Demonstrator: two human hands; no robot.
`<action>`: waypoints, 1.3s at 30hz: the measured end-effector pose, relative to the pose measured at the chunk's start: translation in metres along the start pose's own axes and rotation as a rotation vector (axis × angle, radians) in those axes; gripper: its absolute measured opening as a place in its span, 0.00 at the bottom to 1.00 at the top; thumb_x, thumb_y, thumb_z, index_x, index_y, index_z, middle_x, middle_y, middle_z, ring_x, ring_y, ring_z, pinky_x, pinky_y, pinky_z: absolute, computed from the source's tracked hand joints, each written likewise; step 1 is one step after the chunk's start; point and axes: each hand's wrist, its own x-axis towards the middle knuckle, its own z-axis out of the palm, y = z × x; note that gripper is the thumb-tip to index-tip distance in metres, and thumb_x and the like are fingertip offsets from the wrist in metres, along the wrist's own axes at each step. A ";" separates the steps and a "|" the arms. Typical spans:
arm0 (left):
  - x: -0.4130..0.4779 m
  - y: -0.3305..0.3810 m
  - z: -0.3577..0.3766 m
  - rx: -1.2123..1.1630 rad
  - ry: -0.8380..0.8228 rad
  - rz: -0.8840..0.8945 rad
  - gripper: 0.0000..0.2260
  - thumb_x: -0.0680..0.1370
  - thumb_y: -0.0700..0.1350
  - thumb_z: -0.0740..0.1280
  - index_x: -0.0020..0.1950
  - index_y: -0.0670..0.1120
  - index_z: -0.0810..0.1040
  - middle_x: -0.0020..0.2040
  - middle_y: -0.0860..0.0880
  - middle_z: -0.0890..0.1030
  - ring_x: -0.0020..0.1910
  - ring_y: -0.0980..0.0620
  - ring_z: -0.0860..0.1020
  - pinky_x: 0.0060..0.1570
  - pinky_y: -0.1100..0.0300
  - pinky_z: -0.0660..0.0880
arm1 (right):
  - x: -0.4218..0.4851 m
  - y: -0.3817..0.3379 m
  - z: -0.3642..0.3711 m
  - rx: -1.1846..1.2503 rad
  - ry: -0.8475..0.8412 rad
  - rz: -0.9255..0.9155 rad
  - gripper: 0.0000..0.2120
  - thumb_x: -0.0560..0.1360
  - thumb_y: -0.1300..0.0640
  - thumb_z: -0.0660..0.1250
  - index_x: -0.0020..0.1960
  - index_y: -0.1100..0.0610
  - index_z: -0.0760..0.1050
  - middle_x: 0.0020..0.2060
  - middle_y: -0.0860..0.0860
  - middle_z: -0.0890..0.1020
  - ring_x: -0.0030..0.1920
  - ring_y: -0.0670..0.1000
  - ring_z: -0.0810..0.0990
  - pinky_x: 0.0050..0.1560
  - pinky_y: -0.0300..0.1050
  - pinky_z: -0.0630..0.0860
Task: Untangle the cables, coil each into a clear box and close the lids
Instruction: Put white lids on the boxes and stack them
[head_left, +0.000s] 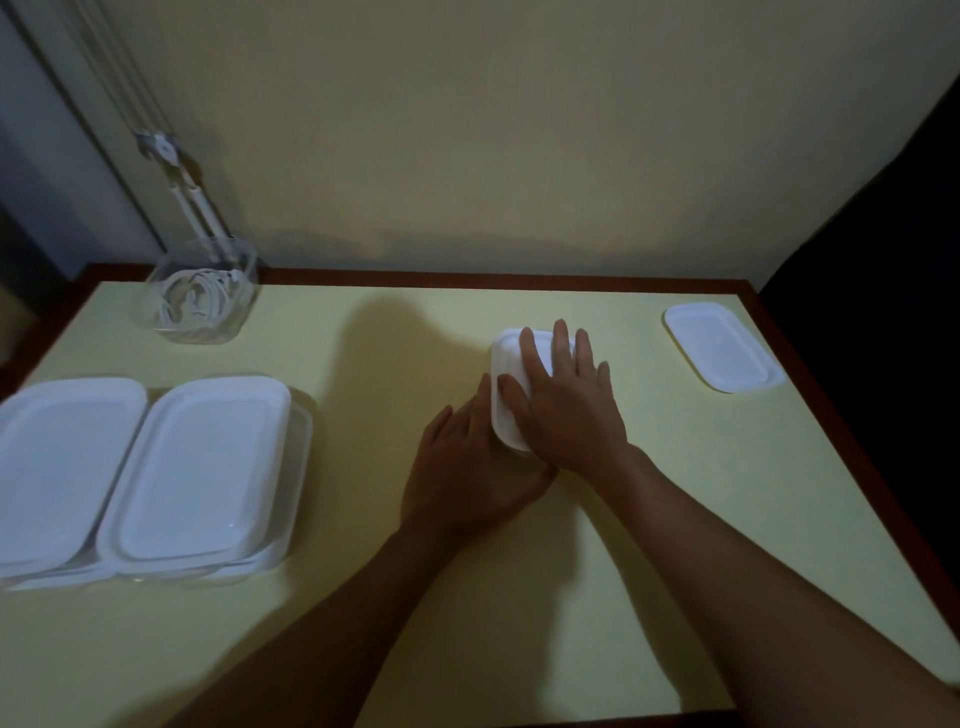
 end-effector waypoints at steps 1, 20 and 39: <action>0.000 0.000 -0.001 -0.042 -0.017 -0.014 0.43 0.75 0.72 0.59 0.81 0.46 0.56 0.75 0.48 0.70 0.69 0.51 0.74 0.70 0.47 0.69 | 0.000 0.001 0.001 0.006 -0.001 -0.001 0.36 0.79 0.34 0.42 0.82 0.50 0.50 0.81 0.61 0.52 0.80 0.66 0.51 0.74 0.69 0.60; 0.078 0.008 -0.006 -0.406 -0.004 -0.425 0.16 0.86 0.44 0.53 0.67 0.43 0.76 0.63 0.42 0.81 0.60 0.44 0.79 0.63 0.56 0.71 | -0.001 0.002 0.000 0.076 -0.030 0.003 0.31 0.83 0.37 0.43 0.82 0.47 0.47 0.82 0.56 0.46 0.82 0.59 0.44 0.74 0.65 0.61; 0.000 0.034 -0.084 -0.005 -0.101 -0.215 0.28 0.82 0.57 0.58 0.79 0.44 0.63 0.76 0.44 0.69 0.75 0.44 0.67 0.74 0.51 0.61 | -0.055 -0.034 -0.015 -0.009 -0.128 0.017 0.47 0.68 0.27 0.19 0.82 0.47 0.37 0.82 0.56 0.40 0.82 0.58 0.39 0.76 0.70 0.47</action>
